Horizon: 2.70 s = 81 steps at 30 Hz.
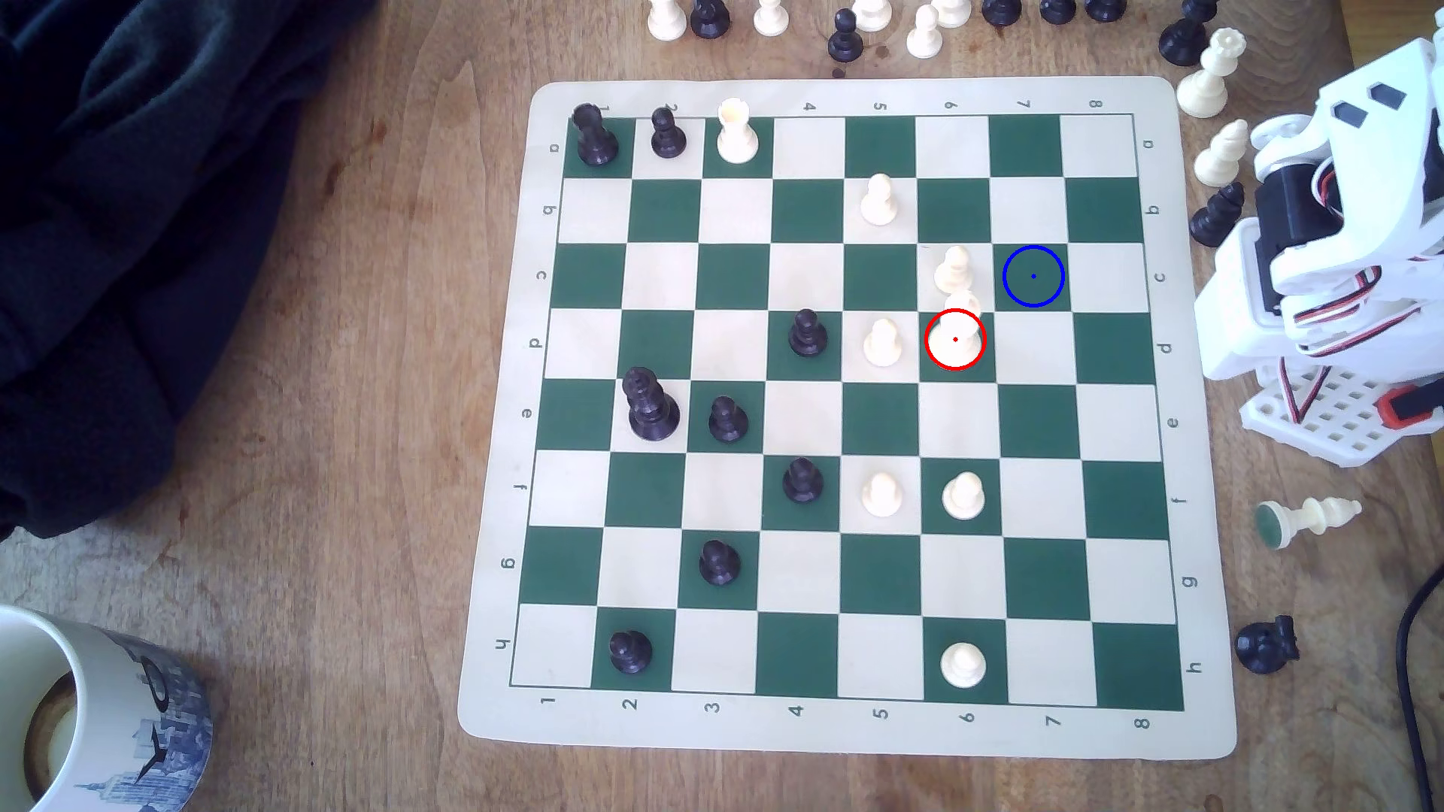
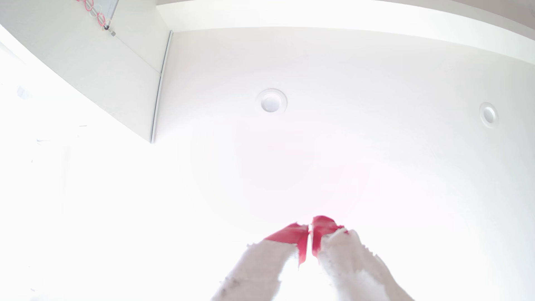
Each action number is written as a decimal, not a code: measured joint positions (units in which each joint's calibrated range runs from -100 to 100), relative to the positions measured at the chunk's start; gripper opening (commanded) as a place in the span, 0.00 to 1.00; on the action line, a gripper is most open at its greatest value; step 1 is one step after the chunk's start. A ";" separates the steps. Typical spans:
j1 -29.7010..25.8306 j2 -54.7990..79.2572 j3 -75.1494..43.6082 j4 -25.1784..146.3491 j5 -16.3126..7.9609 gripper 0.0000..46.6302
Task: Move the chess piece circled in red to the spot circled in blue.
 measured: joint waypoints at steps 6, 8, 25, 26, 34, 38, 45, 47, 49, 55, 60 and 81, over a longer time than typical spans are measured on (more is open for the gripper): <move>0.00 0.00 0.00 2.07 0.00 0.00; 0.00 0.00 0.00 6.45 0.00 0.00; 5.53 0.00 0.00 48.53 0.00 0.00; 5.83 0.00 0.00 50.20 0.00 0.00; 6.56 -0.34 -3.25 80.72 -0.20 0.00; 6.19 0.42 -8.86 105.42 -0.39 0.00; 7.23 6.79 -25.12 136.73 -2.83 0.00; 6.78 12.82 -33.80 146.93 -5.08 0.04; 5.97 15.67 -38.59 151.87 -5.81 0.10; 5.53 28.32 -50.61 167.17 -9.08 0.26; 5.83 42.40 -61.82 177.21 -11.77 0.33; 1.92 57.23 -56.03 177.85 -9.52 0.45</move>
